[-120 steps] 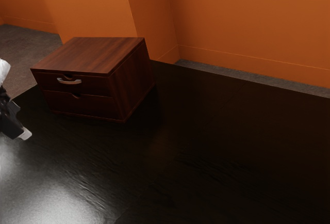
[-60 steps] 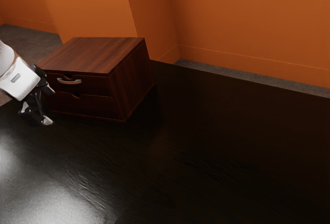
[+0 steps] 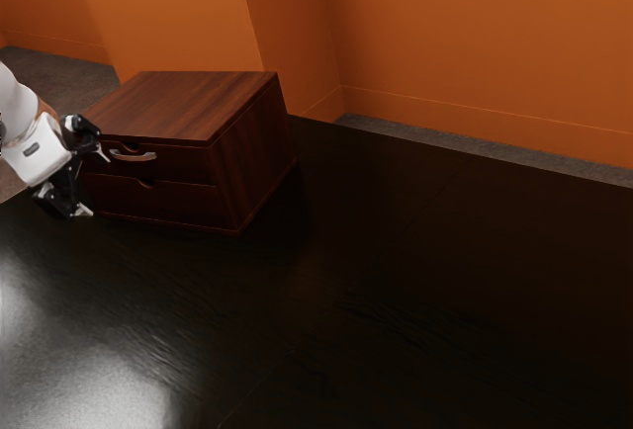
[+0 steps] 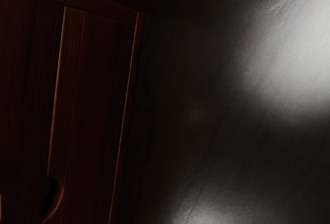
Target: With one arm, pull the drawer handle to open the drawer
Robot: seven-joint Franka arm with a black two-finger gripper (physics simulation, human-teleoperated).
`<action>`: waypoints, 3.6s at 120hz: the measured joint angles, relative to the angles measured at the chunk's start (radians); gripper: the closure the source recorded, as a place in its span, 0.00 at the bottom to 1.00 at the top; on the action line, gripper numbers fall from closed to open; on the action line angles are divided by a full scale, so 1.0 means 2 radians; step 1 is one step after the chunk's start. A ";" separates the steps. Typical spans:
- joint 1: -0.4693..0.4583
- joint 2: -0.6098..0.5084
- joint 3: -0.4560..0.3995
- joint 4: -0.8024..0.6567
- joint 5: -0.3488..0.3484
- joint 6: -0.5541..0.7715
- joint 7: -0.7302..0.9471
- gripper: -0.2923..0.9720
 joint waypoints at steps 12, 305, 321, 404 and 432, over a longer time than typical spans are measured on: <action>-0.114 0.000 0.114 0.038 0.003 0.011 0.017 0.23; -0.354 0.005 0.397 0.097 -0.033 0.043 0.108 0.22; -0.336 0.005 0.384 0.087 -0.033 0.042 0.108 0.22; -0.123 -0.013 0.198 0.003 -0.034 0.045 0.108 0.24; -0.044 -0.024 0.125 -0.030 -0.035 0.046 0.108 0.28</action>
